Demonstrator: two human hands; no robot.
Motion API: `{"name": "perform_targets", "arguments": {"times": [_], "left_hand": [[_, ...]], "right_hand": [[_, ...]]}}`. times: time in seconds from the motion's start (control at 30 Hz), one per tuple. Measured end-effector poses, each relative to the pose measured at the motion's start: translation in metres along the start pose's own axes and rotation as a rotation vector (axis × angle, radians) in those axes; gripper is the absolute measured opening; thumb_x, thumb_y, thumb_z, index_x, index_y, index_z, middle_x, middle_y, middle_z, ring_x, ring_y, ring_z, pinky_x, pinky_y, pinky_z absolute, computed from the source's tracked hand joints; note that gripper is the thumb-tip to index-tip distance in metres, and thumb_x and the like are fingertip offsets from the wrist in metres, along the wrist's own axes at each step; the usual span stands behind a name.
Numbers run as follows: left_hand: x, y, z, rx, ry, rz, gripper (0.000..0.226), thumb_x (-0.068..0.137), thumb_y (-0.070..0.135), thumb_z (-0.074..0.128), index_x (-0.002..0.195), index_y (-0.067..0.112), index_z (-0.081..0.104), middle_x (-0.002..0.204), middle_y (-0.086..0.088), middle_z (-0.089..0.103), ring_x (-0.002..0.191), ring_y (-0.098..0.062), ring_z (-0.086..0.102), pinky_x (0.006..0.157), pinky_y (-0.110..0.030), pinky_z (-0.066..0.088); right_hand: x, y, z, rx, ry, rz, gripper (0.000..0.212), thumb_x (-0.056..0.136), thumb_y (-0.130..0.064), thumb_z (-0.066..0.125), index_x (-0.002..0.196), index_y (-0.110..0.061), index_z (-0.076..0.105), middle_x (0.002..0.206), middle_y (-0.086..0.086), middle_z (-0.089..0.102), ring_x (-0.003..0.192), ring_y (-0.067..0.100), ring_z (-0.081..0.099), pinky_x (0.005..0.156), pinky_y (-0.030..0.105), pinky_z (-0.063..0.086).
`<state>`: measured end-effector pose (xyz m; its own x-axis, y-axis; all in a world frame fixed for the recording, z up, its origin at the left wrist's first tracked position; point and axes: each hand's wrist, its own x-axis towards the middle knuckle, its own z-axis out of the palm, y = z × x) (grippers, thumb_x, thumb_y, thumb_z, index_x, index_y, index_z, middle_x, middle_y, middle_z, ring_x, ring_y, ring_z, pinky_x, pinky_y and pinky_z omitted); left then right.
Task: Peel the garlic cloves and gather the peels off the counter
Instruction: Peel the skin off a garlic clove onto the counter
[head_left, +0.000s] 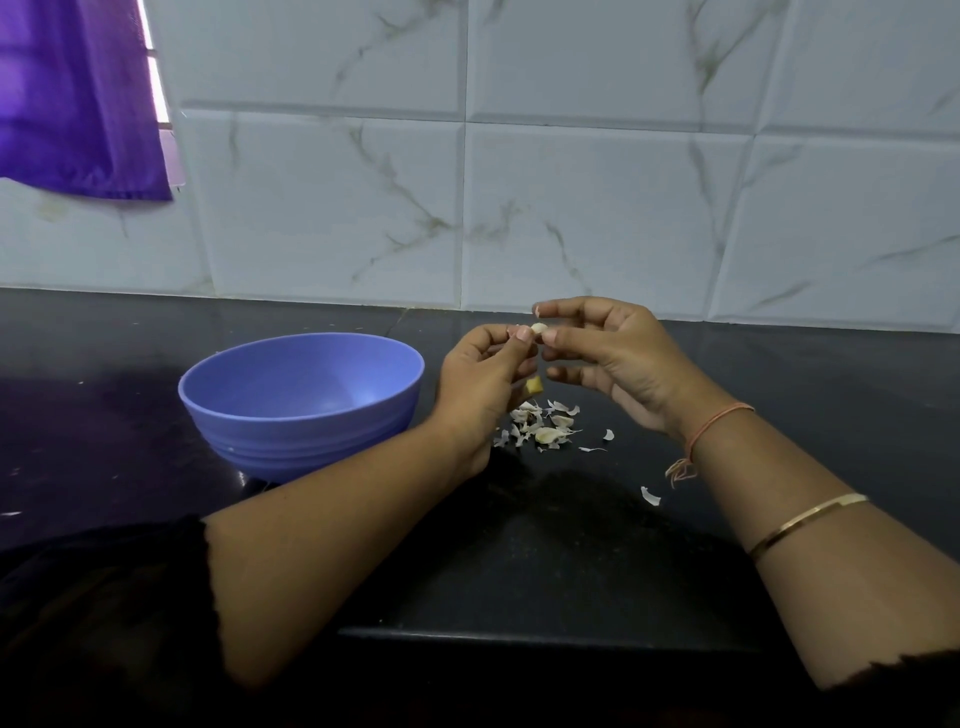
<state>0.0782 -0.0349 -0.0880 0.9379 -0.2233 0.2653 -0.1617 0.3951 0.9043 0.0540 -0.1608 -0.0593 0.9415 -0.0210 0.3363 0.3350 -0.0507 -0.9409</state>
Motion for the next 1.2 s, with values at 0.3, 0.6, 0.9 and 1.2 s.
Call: {"name": "perform_targets", "arguments": {"times": [0.3, 0.6, 0.9, 1.2], "left_hand": [[-0.0006, -0.0003, -0.0012, -0.027, -0.013, 0.021, 0.008, 0.087, 0.014, 0.061, 0.095, 0.016, 0.060, 0.076, 0.001, 0.059, 0.067, -0.007, 0.055, 0.074, -0.027, 0.053], [0.0031, -0.0012, -0.0015, -0.109, -0.027, 0.016, 0.016, 0.088, 0.006, 0.057, 0.102, 0.011, 0.064, 0.086, 0.001, 0.067, 0.080, -0.009, 0.060, 0.066, -0.017, 0.052], [0.0036, -0.0014, -0.0025, -0.109, -0.031, 0.001, 0.007, 0.085, 0.007, 0.061, 0.087, 0.011, 0.066, 0.072, 0.004, 0.069, 0.071, -0.005, 0.063, 0.067, -0.016, 0.053], [0.0019, 0.0021, -0.0020, -0.133, -0.012, -0.036, 0.005, 0.083, 0.006, 0.063, 0.085, 0.010, 0.064, 0.065, 0.006, 0.065, 0.064, -0.007, 0.058, 0.064, -0.015, 0.053]], "right_hand": [[-0.0005, -0.0005, -0.0008, -0.096, 0.029, -0.080, 0.012, 0.077, 0.003, 0.066, 0.086, -0.004, 0.066, 0.081, 0.004, 0.067, 0.076, 0.010, 0.063, 0.070, 0.023, 0.055], [-0.0004, 0.0004, 0.0001, -0.128, 0.018, -0.093, 0.014, 0.077, 0.005, 0.066, 0.089, -0.002, 0.066, 0.086, 0.004, 0.070, 0.079, 0.012, 0.063, 0.071, 0.023, 0.054], [-0.0006, 0.0002, -0.0013, -0.135, 0.027, -0.086, 0.011, 0.080, 0.001, 0.064, 0.090, -0.003, 0.067, 0.104, 0.022, 0.067, 0.086, 0.019, 0.062, 0.075, 0.028, 0.053], [-0.0002, -0.0022, 0.0016, -0.156, 0.047, -0.082, 0.020, 0.081, 0.003, 0.061, 0.093, -0.013, 0.063, 0.075, 0.003, 0.059, 0.073, 0.012, 0.056, 0.068, 0.025, 0.051]]}}
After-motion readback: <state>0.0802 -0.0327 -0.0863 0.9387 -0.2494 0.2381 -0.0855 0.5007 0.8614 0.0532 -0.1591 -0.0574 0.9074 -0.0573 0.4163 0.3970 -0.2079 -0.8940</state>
